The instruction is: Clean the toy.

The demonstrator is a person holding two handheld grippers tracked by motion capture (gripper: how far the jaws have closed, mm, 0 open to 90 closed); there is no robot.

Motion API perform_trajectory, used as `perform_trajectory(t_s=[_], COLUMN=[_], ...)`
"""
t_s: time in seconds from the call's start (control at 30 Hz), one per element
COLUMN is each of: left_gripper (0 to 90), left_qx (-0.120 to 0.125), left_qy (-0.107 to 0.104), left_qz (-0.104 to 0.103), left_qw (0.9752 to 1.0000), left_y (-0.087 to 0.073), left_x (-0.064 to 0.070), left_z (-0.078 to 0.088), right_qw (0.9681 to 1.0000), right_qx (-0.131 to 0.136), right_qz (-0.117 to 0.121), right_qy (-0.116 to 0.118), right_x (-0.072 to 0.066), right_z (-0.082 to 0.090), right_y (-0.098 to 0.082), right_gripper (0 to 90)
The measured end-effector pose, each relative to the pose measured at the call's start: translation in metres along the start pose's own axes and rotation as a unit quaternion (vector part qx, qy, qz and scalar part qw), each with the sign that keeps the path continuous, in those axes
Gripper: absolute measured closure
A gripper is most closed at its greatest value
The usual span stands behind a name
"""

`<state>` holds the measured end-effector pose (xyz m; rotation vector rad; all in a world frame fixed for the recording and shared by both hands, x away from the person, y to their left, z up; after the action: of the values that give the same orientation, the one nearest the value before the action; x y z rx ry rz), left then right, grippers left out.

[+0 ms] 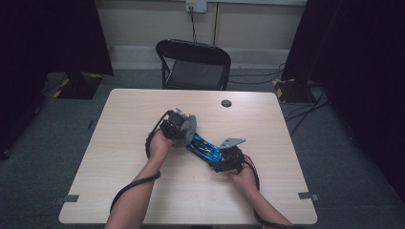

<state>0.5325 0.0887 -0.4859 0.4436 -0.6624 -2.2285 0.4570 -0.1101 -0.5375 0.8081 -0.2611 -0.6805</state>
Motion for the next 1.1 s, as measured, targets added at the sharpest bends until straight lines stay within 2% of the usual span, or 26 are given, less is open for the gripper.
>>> perform_trajectory(t_s=[0.33,0.37,0.67,0.87,0.9,1.1], left_gripper=[75.9,75.9,75.9,75.9,75.9,75.8], left_qx=[-0.003,-0.006,-0.01,-0.011,-0.01,0.001], left_qy=[0.006,0.007,0.01,0.016,0.012,0.007], left_qz=[0.01,0.016,0.017,0.021,0.026,0.02], left_qw=[0.9999,0.9998,0.9997,0.9996,0.9995,0.9998], left_y=[-0.006,-0.009,-0.017,-0.023,-0.024,-0.026], left_x=[-0.007,-0.009,-0.014,-0.02,-0.021,-0.019], left_z=[-0.002,-0.003,-0.001,0.002,0.004,0.015], right_qw=[1.0,1.0,1.0,1.0,1.0,1.0], right_qx=[0.0,0.0,0.0,0.0,0.0,0.0], right_qz=[0.0,0.0,0.0,-0.001,-0.001,-0.001], right_qy=[0.0,0.0,0.0,0.0,0.0,0.0], right_x=[0.0,0.0,0.0,0.0,0.0,0.0], right_z=[0.0,0.0,0.0,0.0,0.0,0.0], right_y=[0.0,0.0,0.0,0.0,0.0,0.0], right_gripper=[24.0,24.0,24.0,23.9,23.9,23.8])
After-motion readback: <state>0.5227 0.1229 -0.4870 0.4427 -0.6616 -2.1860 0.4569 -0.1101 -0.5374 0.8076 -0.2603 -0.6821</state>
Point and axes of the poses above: each handheld gripper's, and its own axes: z roughly backward along the jaws, y roughly out of its top, x roughly to its right, the point moved 5 cm from there along -z, roughly forward along the jaws, and after that the axes turned 2 degrees about -z, right-handed, at the moved point
